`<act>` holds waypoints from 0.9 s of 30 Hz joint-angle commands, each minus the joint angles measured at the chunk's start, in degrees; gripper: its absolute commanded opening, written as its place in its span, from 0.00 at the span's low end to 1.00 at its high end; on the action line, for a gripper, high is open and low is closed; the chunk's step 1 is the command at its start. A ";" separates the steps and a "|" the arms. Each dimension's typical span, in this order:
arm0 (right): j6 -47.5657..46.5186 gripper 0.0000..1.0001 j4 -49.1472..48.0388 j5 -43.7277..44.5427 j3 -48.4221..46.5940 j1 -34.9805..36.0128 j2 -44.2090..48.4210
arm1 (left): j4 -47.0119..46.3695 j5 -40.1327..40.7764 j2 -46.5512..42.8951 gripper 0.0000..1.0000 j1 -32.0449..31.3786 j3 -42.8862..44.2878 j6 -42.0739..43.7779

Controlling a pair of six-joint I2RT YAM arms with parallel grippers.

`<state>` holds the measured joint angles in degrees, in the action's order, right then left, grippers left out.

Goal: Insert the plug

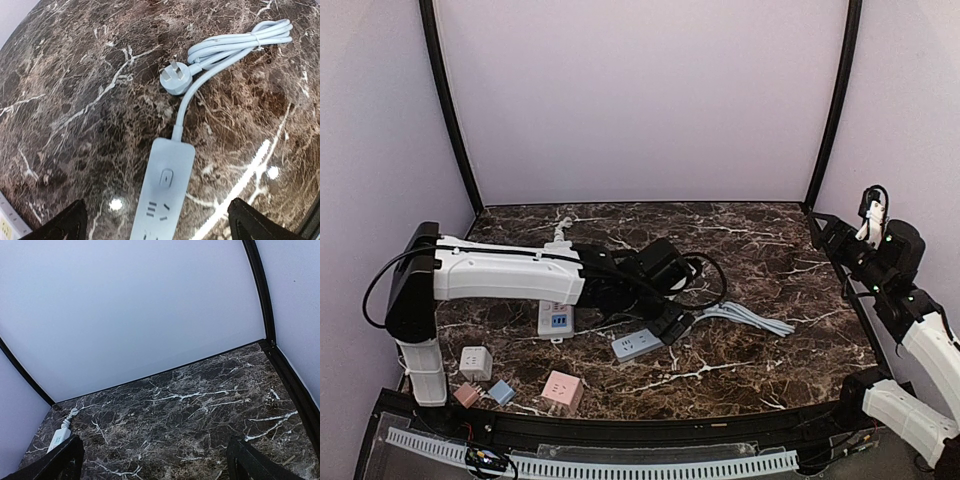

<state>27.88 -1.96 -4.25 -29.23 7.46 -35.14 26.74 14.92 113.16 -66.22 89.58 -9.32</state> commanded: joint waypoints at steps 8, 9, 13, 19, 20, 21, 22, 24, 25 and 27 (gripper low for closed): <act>1.52 0.99 0.08 1.54 -1.70 0.18 -2.00 | 10.95 8.59 -18.81 0.98 -1.84 -16.47 -19.59; 2.05 0.99 0.59 1.88 -2.03 0.23 -2.71 | 12.04 8.70 -19.76 0.98 -2.00 -18.00 -20.17; 3.76 0.99 1.78 1.43 -3.53 0.18 -5.97 | 16.27 10.37 -24.64 0.97 -3.48 -21.00 -22.22; 4.08 0.99 1.76 0.31 -4.08 0.18 -9.34 | 26.70 11.98 -26.17 0.97 -6.37 -20.05 -26.19; 4.23 0.99 1.73 0.53 -4.04 0.18 -9.49 | 28.15 12.38 -26.07 0.98 -7.04 -19.66 -27.61; 4.45 0.99 1.72 0.76 -3.94 0.18 -9.60 | 30.73 12.54 -26.05 0.98 -7.28 -19.04 -28.26; 4.61 0.99 1.75 1.05 -3.91 0.16 -9.64 | 31.74 12.35 -26.10 0.98 -7.68 -18.84 -29.47; 5.04 0.99 1.78 1.82 -3.86 0.18 -9.62 | 33.94 10.92 -26.56 0.99 -7.99 -18.86 -31.17; 5.24 0.99 1.76 2.21 -3.90 0.18 -9.57 | 34.51 9.14 -27.20 0.99 -8.02 -19.11 -32.07; 5.61 0.99 1.73 2.88 -3.82 0.18 -9.31 | 34.53 6.07 -28.72 0.99 -8.05 -20.14 -32.93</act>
<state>32.16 0.14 -3.07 -31.62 7.46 -44.88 55.02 25.08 87.92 -73.91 69.47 -37.89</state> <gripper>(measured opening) 0.987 0.987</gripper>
